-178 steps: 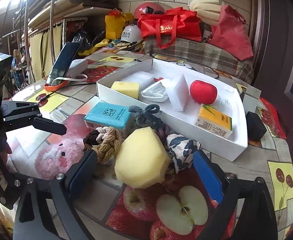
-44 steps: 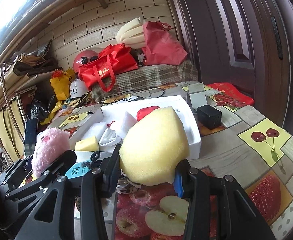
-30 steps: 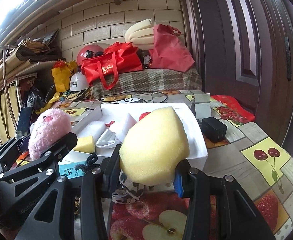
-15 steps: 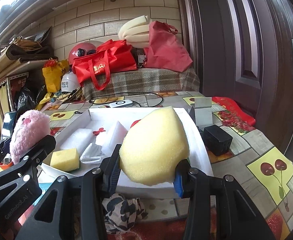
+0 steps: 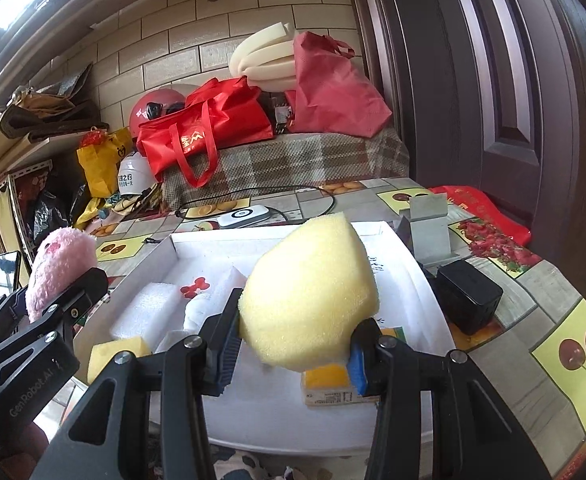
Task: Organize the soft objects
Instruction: 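Carry the pink plush and yellow sponge over the white box and release both inside, then grasp the teal packet with the left tool while the right tool grasps the patterned cloth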
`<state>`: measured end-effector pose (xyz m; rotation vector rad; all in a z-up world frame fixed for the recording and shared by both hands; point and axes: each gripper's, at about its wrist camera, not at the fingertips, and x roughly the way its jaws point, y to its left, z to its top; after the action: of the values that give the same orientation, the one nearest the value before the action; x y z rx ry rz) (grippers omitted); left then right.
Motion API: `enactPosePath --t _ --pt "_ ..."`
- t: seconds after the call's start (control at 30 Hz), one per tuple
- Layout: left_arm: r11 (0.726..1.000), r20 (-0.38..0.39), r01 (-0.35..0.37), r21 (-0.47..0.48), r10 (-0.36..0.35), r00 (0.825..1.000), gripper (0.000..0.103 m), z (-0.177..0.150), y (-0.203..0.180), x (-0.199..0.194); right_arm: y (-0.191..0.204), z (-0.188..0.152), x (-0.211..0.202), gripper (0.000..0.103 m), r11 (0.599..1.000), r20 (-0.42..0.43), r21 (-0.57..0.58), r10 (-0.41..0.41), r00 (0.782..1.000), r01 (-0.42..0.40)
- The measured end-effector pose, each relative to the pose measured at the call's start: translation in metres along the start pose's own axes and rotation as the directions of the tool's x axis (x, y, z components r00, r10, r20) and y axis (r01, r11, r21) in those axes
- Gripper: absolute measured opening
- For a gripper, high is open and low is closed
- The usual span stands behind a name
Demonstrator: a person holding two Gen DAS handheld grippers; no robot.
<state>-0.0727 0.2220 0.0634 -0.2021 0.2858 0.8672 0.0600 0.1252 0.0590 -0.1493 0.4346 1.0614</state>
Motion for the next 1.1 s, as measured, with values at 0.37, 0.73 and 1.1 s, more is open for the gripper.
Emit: enactPosePath --t 0.37,0.73,1.1 --pt "0.991 -0.15 -0.057 -0.123 0.039 0.988 0.102 0.003 0.021 0.037 -0.003 0.003 0.023 0.085 0.999 -0.084 0.04 0.008 0.996 -0.004" --pt "0.989 -0.071 -0.067 -0.13 0.058 0.996 0.102 0.004 0.021 0.019 -0.002 0.005 0.013 0.089 0.999 -0.028 0.032 -0.015 1.0 0.016" --pt "0.991 -0.049 -0.075 -0.11 0.07 0.996 0.103 -0.001 0.022 -0.003 0.005 0.001 -0.008 0.097 0.998 0.046 -0.01 -0.063 0.997 0.063"
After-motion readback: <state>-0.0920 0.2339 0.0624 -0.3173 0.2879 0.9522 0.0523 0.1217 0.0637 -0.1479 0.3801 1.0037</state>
